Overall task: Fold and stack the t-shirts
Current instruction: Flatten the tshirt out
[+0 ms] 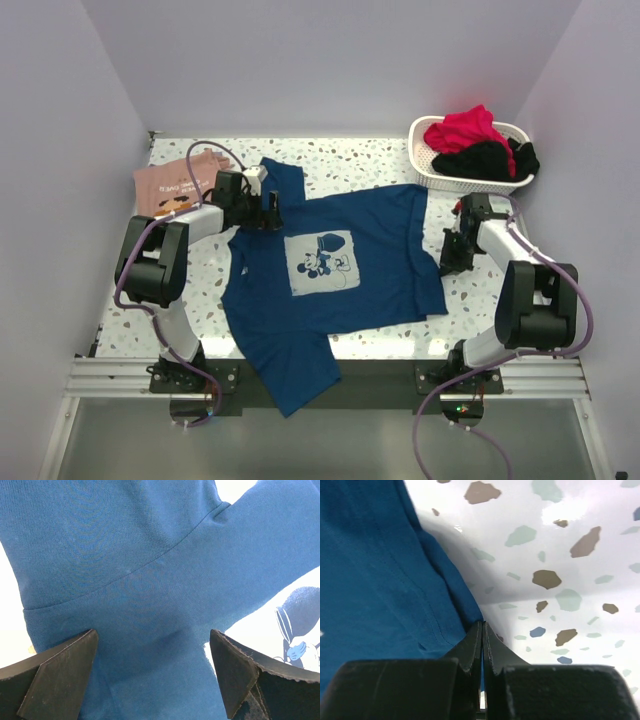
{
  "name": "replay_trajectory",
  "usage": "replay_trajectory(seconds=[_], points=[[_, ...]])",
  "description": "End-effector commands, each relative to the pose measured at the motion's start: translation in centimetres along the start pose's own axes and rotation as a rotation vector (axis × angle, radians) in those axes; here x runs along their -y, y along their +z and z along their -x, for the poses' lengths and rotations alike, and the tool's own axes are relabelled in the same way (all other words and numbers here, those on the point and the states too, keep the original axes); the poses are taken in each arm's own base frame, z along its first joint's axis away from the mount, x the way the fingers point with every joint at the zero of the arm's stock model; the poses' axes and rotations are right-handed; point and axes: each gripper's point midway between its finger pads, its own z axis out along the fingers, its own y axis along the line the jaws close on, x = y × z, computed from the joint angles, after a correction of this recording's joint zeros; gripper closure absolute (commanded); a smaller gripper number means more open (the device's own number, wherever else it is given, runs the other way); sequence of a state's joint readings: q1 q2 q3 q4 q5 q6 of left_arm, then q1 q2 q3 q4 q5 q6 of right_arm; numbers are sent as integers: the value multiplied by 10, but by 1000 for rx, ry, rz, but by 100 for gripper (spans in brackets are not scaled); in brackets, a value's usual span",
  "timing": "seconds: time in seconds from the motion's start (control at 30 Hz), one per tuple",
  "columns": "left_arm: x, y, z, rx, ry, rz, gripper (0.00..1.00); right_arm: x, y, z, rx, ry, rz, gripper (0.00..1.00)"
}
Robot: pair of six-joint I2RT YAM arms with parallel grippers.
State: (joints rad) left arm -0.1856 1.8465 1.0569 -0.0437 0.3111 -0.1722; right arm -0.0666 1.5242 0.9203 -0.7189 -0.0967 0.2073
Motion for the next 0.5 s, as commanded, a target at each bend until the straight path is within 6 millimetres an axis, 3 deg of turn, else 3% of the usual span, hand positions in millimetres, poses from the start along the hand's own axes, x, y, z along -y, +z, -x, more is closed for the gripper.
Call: replay_trajectory(seconds=[0.0,0.47], points=[[-15,8,-57,-177,-60,35,0,8,-14,14,52,-9,-40,100],[-15,10,-59,-180,-63,31,0,34,-19,26,78,19,-172,100]])
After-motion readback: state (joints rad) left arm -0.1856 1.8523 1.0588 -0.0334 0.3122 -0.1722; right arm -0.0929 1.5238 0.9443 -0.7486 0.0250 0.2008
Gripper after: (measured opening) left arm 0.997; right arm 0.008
